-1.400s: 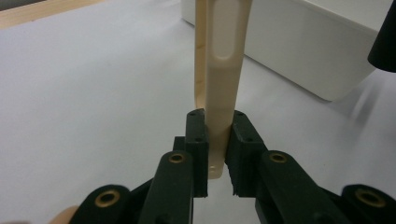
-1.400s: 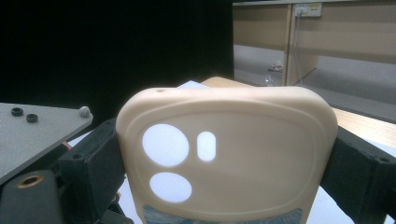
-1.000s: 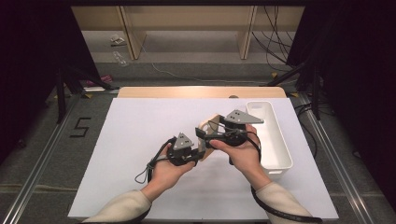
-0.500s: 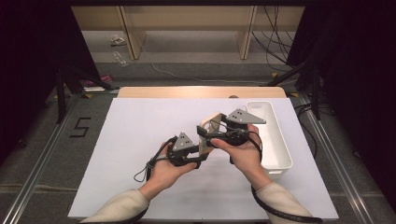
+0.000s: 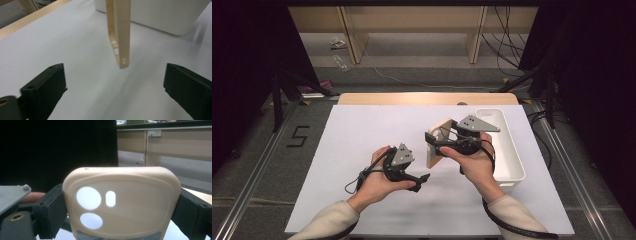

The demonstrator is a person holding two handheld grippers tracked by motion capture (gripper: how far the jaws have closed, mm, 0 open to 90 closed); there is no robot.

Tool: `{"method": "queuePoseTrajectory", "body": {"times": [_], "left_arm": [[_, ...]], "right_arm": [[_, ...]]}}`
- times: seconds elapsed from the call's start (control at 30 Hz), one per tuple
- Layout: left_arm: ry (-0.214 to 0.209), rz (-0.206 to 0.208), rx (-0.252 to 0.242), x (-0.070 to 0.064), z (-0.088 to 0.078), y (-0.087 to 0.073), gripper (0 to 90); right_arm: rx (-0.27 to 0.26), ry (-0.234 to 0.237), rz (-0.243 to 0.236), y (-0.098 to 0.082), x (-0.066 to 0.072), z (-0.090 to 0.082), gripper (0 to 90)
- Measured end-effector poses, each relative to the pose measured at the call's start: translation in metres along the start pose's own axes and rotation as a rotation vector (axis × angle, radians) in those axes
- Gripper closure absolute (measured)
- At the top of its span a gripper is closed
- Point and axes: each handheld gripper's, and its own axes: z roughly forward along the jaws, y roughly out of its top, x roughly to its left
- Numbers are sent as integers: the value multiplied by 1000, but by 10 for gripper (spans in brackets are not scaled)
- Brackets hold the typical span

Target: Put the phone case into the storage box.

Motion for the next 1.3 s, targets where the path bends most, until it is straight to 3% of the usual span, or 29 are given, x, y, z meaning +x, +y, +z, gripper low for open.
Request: {"method": "queuePoseTrajectory", "body": {"times": [0.3, 0.4, 1.3], "left_arm": [[38, 18, 31, 11, -14, -9, 0], [30, -8, 28, 12, -17, -14, 0], [84, -33, 36, 28, -47, -44, 0]], "right_arm": [[-19, -22, -5, 4, -3, -4, 115], [-23, -26, -4, 4, -4, -5, 115], [-53, -73, 4, 14, -17, -17, 115]]}}
